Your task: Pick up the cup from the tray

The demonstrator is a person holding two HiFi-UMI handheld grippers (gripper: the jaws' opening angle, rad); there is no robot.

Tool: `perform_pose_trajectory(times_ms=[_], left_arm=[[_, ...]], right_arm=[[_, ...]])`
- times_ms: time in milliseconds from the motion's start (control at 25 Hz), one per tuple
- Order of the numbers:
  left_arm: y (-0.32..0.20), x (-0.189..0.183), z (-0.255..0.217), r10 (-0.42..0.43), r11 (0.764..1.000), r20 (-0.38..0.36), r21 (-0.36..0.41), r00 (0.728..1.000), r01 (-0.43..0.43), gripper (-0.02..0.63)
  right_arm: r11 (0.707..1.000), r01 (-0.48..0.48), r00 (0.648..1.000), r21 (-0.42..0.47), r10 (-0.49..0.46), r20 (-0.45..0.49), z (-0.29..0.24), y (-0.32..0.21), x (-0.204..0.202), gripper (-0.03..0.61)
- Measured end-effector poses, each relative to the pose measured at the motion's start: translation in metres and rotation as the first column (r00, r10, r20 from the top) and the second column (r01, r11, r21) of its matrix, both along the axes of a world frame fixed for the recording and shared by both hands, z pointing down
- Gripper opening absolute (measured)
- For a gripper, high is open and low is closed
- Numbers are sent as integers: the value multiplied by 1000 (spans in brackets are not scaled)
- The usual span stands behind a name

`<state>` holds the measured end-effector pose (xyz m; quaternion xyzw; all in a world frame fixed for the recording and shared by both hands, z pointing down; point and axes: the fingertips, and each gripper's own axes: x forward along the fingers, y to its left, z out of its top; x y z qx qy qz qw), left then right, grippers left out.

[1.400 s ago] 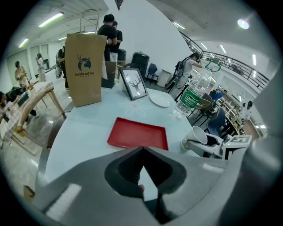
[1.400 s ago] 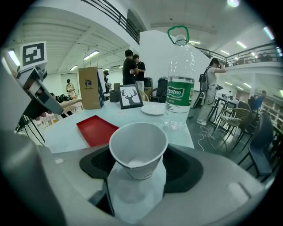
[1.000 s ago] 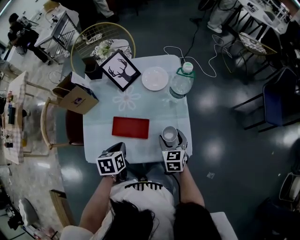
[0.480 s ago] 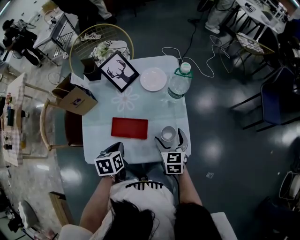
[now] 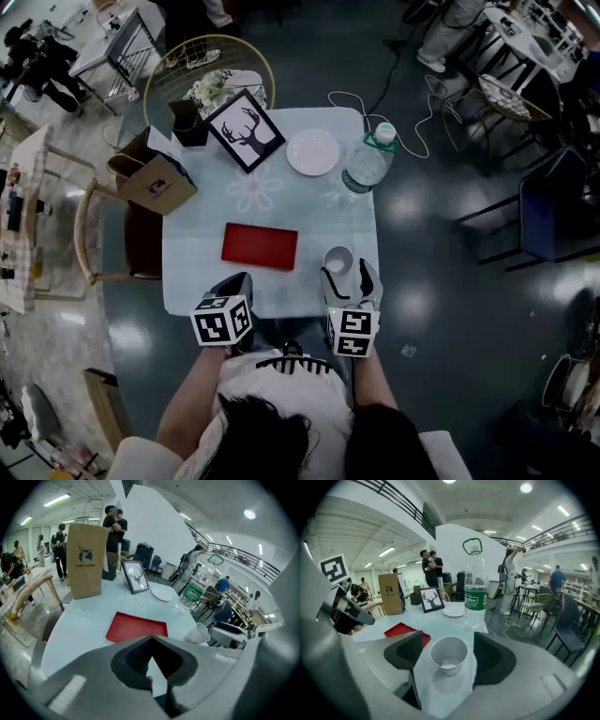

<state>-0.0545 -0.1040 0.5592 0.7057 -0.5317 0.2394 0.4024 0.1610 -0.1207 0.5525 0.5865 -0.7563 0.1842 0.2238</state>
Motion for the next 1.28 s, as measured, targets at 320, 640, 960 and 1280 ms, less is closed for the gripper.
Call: perform_pose_trajectory(times_ms=[320, 640, 960, 1280], left_arm=[[0, -2, -3, -6, 1000, -4, 18, 1000, 7, 0], [0, -3, -9, 0, 999, 1, 45, 1000, 0, 0], [1, -12, -10, -9, 999, 19, 54, 1000, 8, 0], [2, -12, -12, 20, 997, 52, 68, 998, -24, 0]], right_arm=[[996, -81, 997, 46, 82, -16, -23, 3, 13, 48], [998, -69, 998, 16, 69, -4, -19, 6, 7, 26], [999, -40, 999, -5, 39, -28, -18, 4, 3, 25], [1000, -18, 999, -12, 18, -51, -17, 4, -3, 25]])
